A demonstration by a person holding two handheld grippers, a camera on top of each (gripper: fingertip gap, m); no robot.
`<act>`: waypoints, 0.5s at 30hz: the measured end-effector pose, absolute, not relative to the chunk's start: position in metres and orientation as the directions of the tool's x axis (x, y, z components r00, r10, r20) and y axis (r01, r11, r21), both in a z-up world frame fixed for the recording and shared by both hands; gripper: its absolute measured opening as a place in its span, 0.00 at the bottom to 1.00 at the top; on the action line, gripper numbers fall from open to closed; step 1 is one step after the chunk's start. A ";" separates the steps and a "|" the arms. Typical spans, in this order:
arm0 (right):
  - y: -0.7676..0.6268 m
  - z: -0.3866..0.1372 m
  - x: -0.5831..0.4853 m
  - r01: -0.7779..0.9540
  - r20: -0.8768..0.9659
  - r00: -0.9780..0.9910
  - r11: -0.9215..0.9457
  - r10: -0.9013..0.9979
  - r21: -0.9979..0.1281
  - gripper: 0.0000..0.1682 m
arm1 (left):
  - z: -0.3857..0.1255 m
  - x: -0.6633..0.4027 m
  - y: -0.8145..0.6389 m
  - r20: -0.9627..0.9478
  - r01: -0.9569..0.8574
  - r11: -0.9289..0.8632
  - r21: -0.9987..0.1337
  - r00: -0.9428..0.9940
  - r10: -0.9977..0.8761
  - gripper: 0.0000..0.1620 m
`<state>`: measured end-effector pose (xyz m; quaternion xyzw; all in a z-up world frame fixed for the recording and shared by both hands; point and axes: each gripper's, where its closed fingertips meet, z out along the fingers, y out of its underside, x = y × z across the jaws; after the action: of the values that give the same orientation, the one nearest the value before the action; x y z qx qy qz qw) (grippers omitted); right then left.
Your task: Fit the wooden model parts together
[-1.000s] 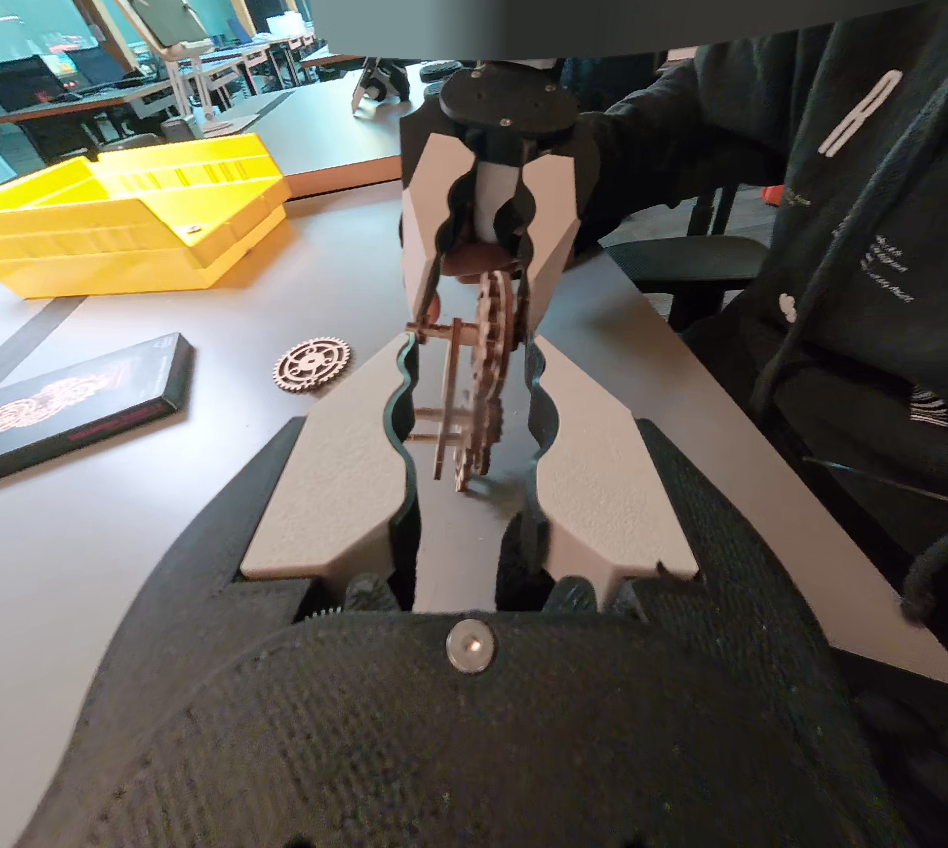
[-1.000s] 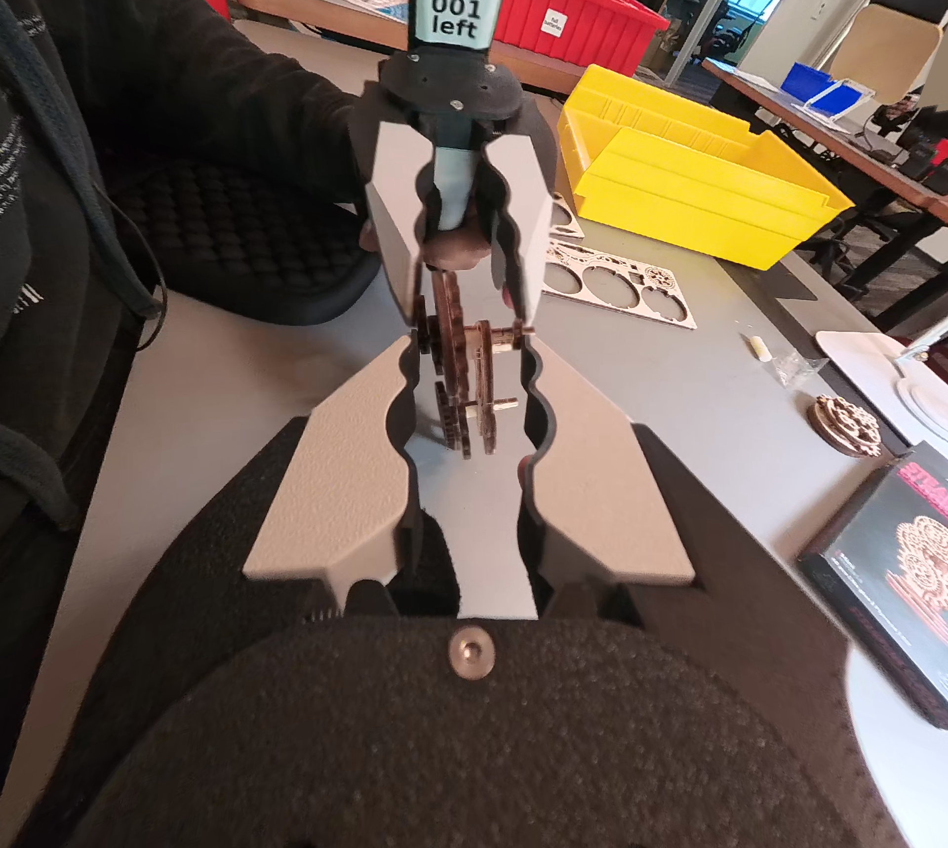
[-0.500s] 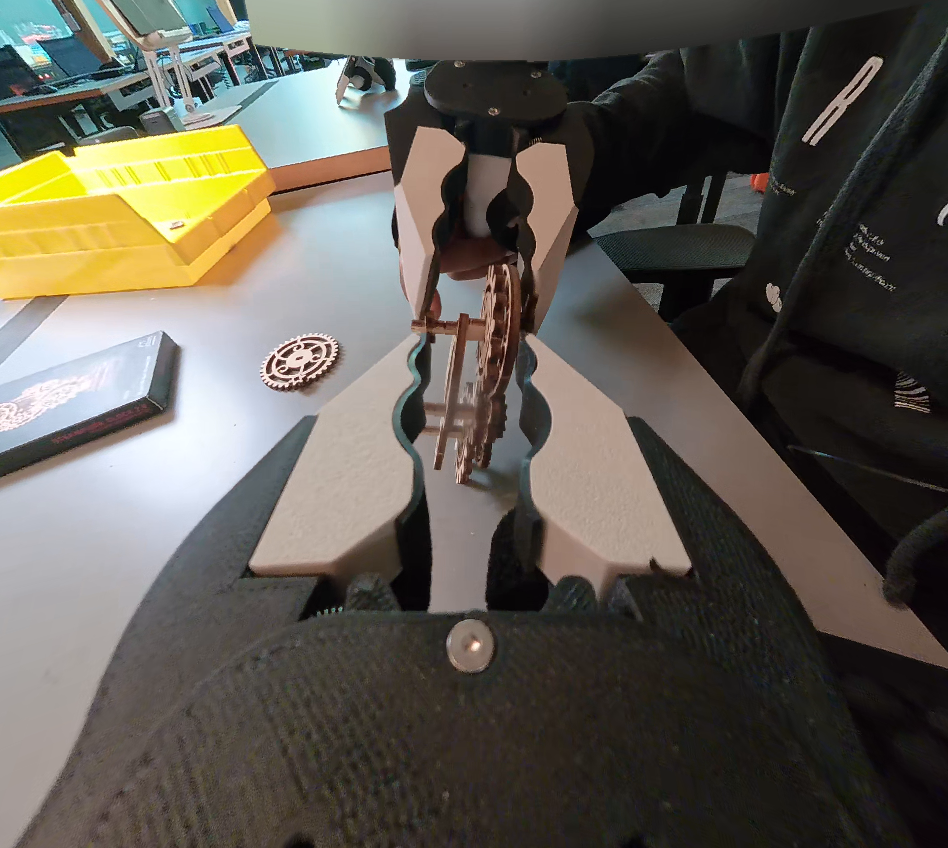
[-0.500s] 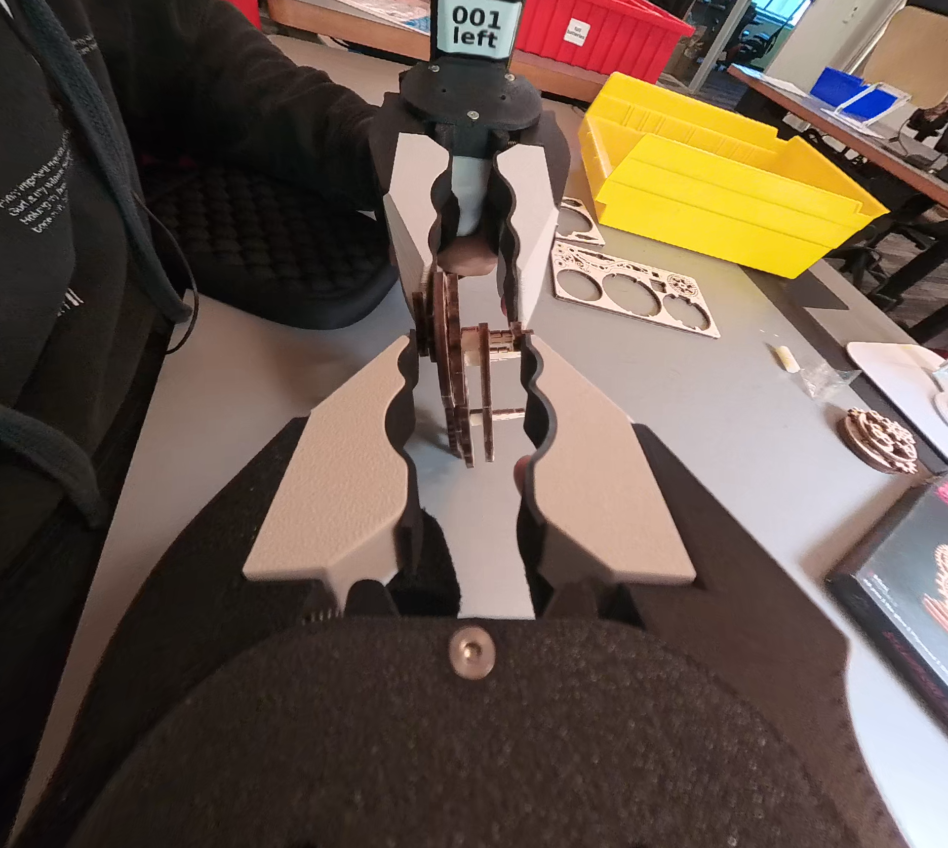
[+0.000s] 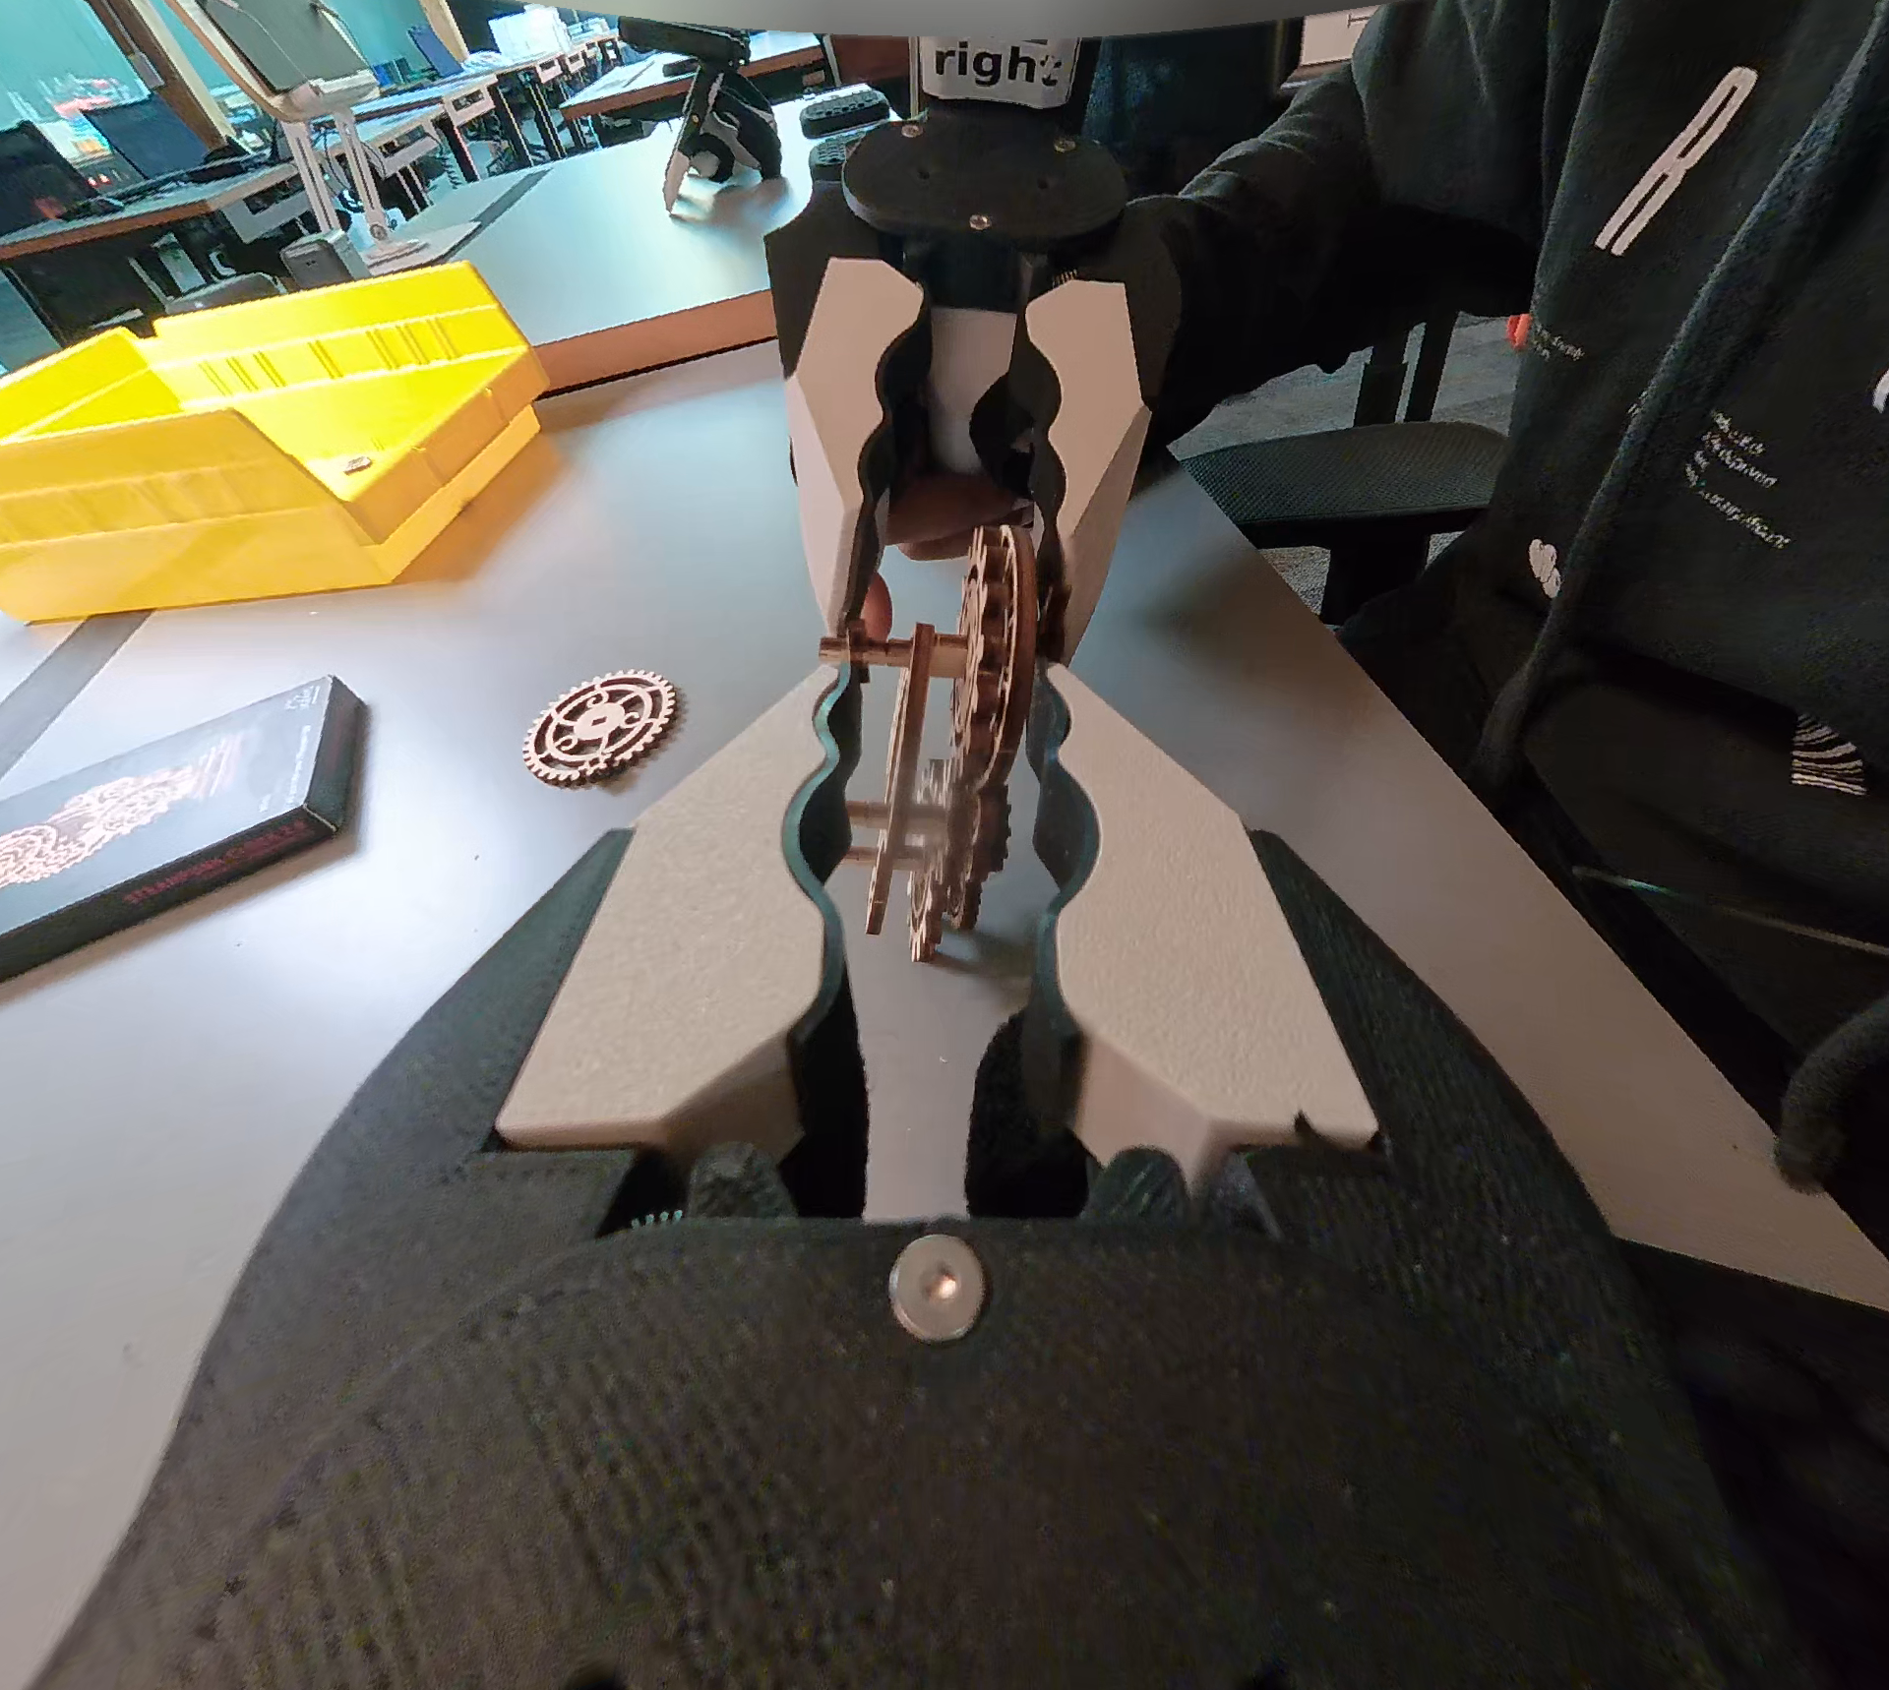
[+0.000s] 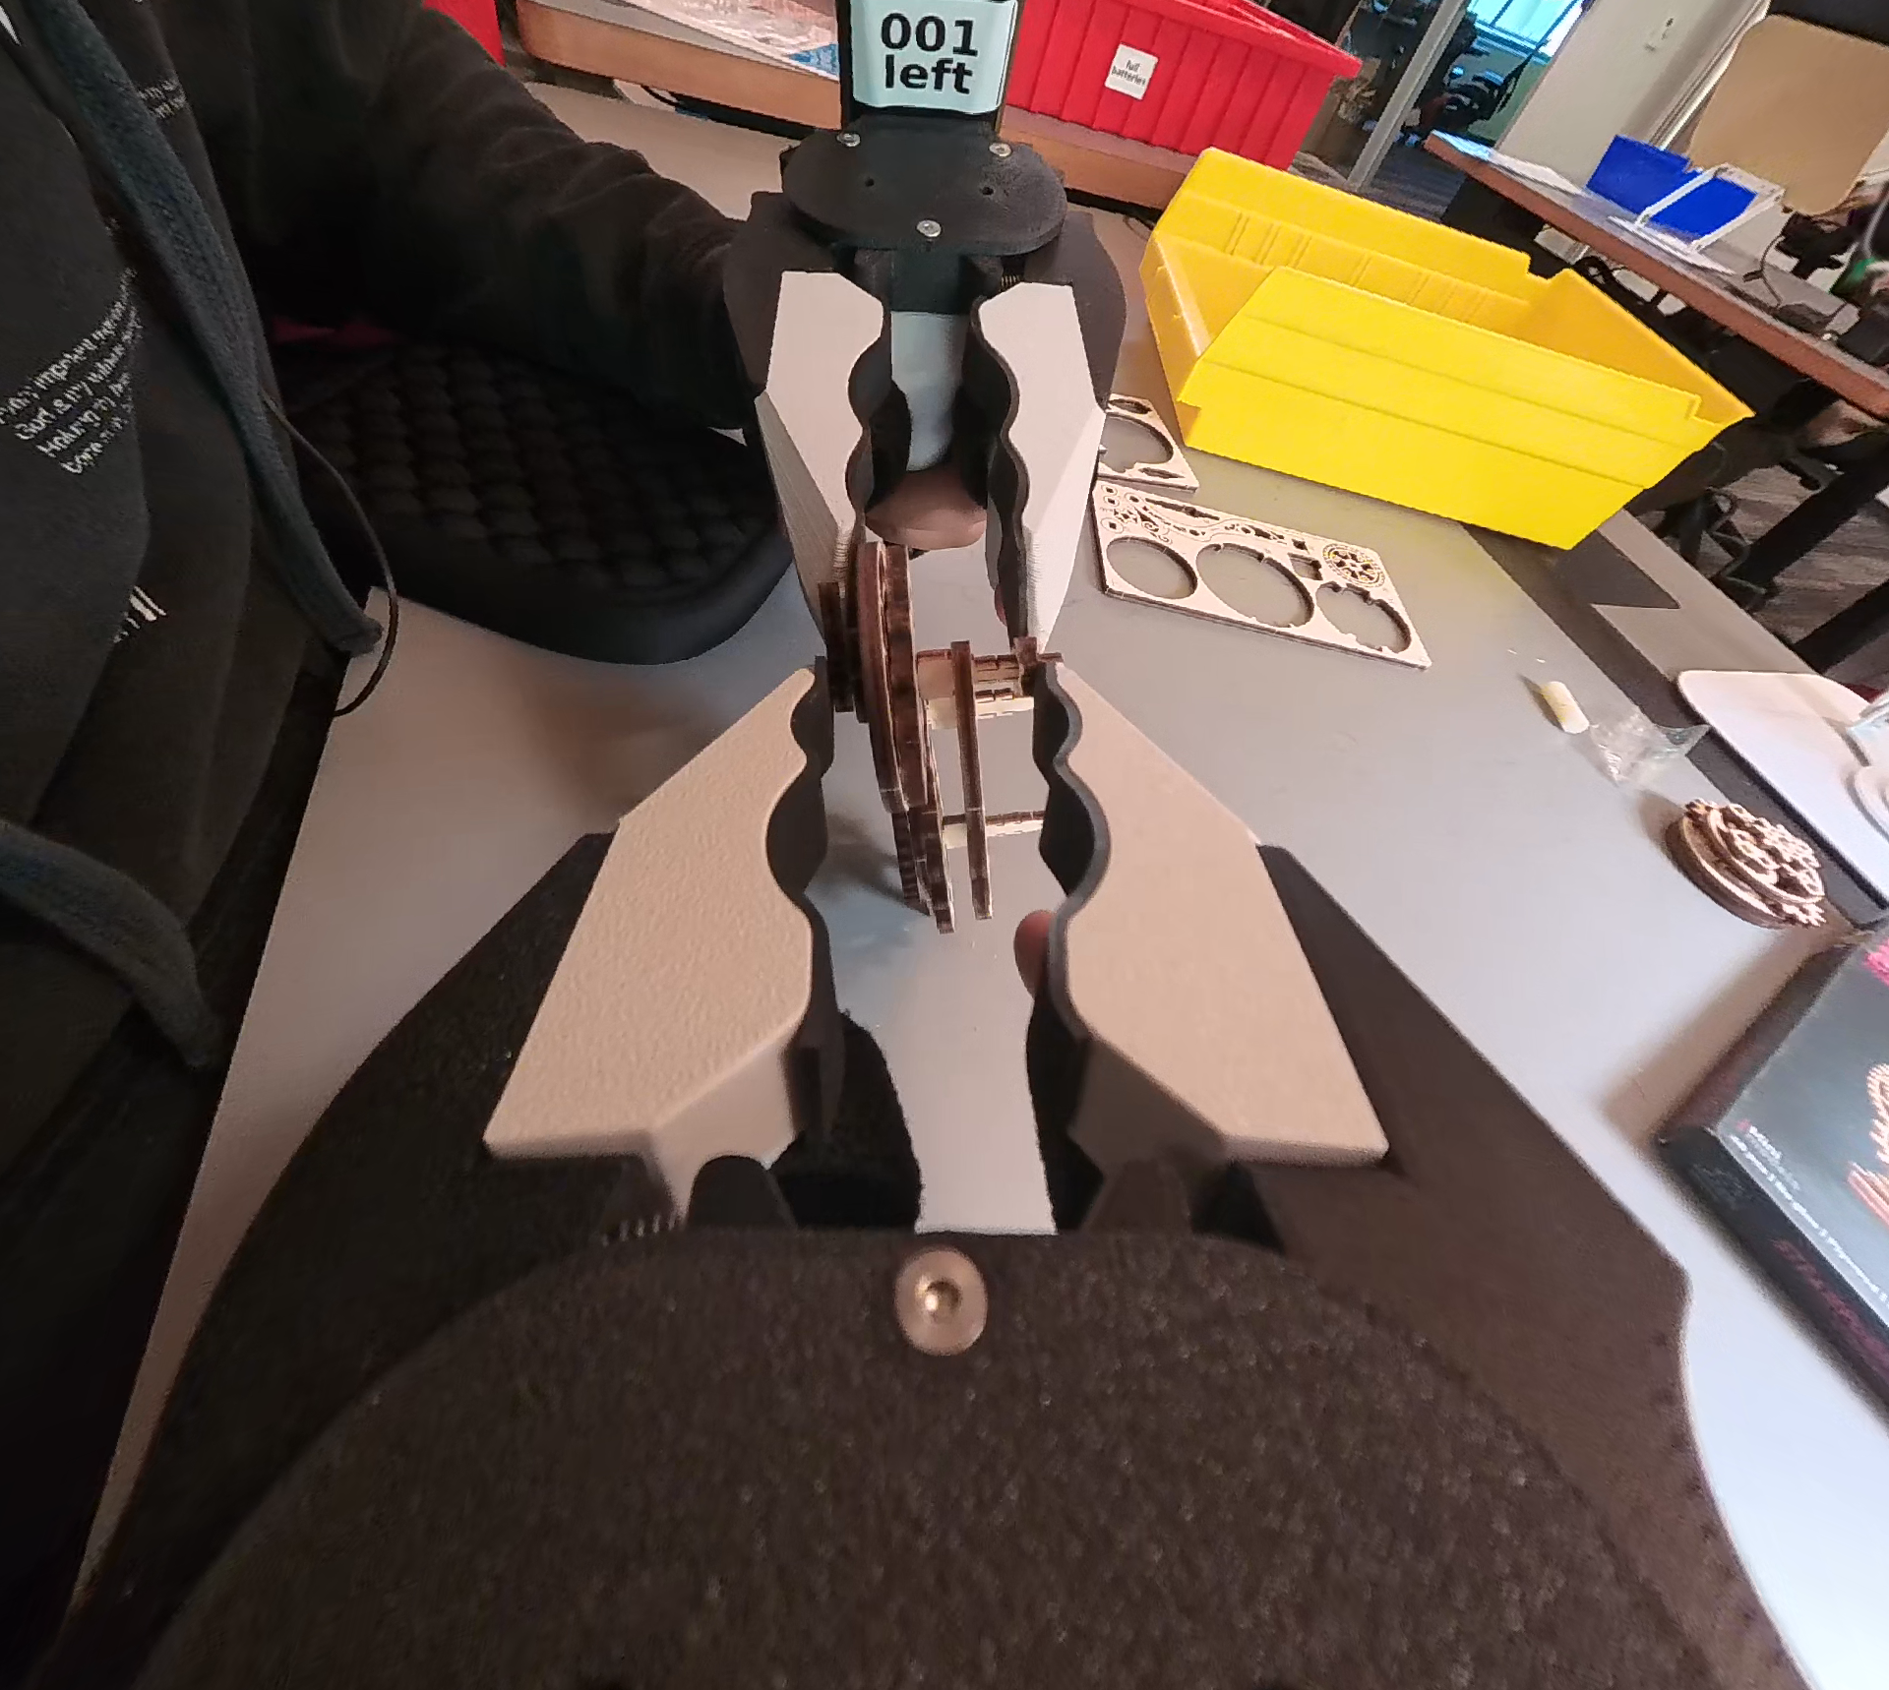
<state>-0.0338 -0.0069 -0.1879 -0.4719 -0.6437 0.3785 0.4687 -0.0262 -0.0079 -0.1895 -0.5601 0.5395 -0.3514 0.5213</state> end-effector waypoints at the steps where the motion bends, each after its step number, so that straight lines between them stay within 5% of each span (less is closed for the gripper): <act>1: -0.007 -0.188 -0.034 0.252 0.245 -0.115 0.267 0.963 -0.930 0.23 | -0.190 -0.026 -0.008 -0.169 -0.238 0.126 -0.963 0.170 -0.971 0.19; 15: -0.009 -0.184 -0.031 0.270 0.147 -0.196 0.198 0.970 -0.942 0.21 | -0.190 -0.025 -0.011 -0.165 -0.227 0.130 -0.965 0.144 -0.976 0.19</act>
<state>-0.0308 -0.0092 -0.1841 -0.4761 -0.6506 0.4177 0.4189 -0.0254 -0.0106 -0.1896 -0.5515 0.5450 -0.3620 0.5175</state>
